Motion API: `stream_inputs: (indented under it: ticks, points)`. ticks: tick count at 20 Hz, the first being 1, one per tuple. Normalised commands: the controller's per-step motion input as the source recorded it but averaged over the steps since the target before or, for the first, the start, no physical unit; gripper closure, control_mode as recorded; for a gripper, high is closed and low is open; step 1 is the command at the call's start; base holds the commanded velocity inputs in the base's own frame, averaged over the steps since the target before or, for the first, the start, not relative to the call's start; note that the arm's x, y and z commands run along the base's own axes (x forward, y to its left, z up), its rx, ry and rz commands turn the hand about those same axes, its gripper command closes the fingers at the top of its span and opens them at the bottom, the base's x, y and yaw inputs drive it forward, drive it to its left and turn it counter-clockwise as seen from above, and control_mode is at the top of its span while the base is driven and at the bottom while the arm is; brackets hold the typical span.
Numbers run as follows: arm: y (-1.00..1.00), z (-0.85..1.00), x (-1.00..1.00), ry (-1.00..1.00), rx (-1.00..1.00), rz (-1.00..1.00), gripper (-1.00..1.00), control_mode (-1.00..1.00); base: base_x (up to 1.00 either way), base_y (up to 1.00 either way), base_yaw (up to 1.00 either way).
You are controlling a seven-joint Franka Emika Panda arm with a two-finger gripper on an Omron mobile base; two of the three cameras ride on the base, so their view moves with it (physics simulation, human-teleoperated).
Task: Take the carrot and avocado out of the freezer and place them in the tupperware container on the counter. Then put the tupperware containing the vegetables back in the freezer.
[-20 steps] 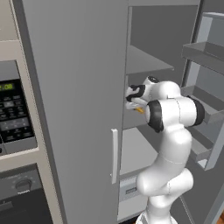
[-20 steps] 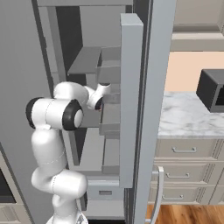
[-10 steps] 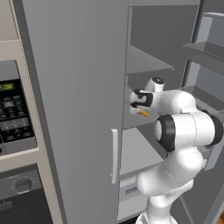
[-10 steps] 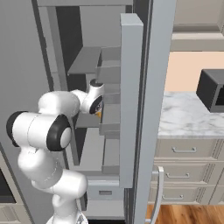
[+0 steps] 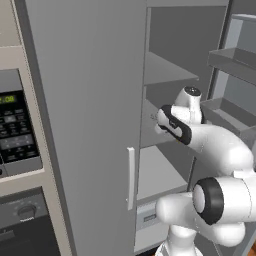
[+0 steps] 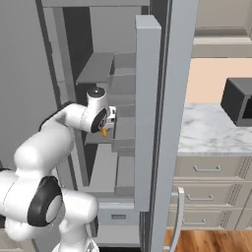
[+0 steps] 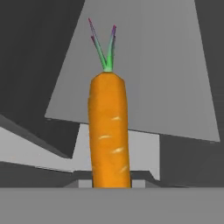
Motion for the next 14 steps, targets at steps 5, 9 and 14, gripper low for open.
stream_inputs:
  ticks: [5,9,14]
  points:
    - [0.11,0.50,-0.91,0.00,-0.04,0.00,1.00,-1.00,0.00,0.00,0.00]
    - [0.03,0.57,-0.85,-0.01,0.00,0.00,1.00,-1.00,0.00,0.00,0.00]
    - [0.22,0.60,-0.78,-0.01,0.00,0.00,1.00,-1.00,0.00,0.00,0.00]
